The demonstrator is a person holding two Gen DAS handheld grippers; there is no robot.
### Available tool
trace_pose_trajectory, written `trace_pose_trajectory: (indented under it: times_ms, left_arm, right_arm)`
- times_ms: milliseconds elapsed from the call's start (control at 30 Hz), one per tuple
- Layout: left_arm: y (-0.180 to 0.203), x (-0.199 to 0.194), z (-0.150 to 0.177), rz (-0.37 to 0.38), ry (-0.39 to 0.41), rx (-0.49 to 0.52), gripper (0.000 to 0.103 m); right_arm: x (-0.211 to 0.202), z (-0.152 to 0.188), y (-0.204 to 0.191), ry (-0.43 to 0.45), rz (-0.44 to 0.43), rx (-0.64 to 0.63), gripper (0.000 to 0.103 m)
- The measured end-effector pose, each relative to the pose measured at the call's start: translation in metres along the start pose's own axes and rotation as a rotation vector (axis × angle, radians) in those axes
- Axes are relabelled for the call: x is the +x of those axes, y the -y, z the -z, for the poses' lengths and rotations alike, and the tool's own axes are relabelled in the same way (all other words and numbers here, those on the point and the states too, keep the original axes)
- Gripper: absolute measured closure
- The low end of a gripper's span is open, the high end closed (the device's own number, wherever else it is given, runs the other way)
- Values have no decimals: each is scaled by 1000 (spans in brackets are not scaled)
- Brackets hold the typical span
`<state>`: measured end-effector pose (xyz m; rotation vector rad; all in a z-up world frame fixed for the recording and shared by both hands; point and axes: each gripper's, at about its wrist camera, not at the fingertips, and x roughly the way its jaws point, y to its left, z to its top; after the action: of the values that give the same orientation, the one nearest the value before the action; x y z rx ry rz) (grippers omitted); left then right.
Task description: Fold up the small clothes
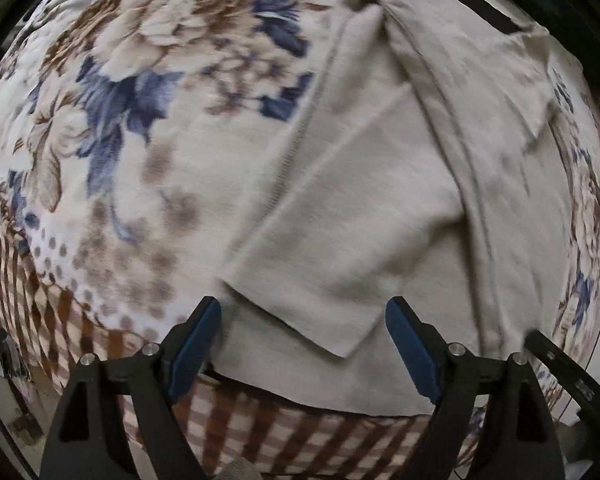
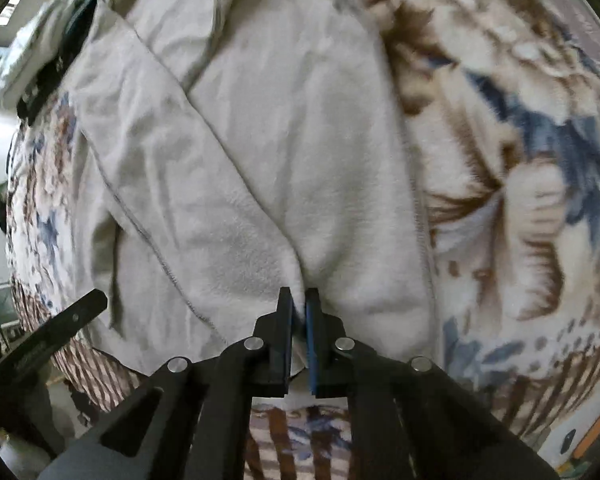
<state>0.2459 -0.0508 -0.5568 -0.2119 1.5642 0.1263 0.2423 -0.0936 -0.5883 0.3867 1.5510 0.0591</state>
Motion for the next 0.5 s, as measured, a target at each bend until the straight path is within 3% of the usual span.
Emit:
trace_pose_trajectory:
  times_ms: [67, 167, 233, 333, 500]
  left_arm:
    - [-11, -3, -4, -4, 7, -8, 19]
    - [-27, -7, -7, -15, 11, -21, 19]
    - [-44, -10, -9, -8, 7, -43, 19]
    - [-72, -15, -6, 11, 2, -71, 19]
    - [-107, -8, 13, 49, -41, -46, 19]
  right_arm:
    - [-10, 1, 9, 9, 46, -16, 98]
    - [-17, 6, 30, -54, 78, -80, 97]
    - [-30, 7, 53, -103, 69, -78, 78]
    - [-62, 9, 82, -62, 36, -34, 53]
    - [-88, 19, 143, -71, 50, 127, 49]
